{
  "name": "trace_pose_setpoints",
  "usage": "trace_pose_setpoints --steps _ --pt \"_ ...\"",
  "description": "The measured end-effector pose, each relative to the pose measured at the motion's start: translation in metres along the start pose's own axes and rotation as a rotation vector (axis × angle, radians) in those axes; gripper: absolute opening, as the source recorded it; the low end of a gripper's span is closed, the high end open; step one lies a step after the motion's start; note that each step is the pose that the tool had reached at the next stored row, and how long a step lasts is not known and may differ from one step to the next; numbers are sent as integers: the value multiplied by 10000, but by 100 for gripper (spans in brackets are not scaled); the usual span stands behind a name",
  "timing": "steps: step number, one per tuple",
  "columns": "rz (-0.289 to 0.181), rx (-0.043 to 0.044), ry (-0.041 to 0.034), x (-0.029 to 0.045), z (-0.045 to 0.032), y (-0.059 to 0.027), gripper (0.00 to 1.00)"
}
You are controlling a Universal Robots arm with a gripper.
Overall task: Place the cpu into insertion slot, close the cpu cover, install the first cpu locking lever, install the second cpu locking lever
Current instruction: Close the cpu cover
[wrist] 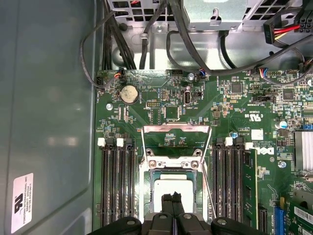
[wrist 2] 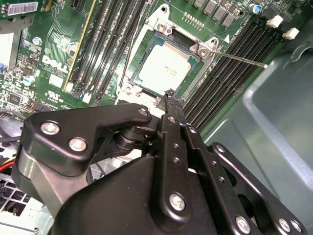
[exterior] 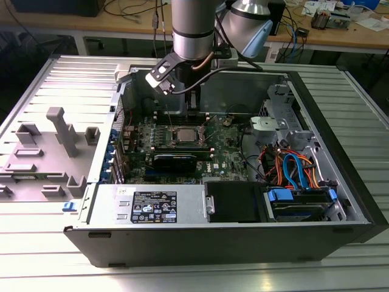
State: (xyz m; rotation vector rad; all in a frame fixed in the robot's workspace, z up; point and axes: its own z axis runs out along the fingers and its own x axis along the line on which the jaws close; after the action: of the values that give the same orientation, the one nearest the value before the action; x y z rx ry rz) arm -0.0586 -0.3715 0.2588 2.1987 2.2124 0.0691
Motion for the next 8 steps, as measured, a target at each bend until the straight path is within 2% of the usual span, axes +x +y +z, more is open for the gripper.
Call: trace_pose_setpoints --steps 8 --pt "-1 2 -2 0 -15 1 11"
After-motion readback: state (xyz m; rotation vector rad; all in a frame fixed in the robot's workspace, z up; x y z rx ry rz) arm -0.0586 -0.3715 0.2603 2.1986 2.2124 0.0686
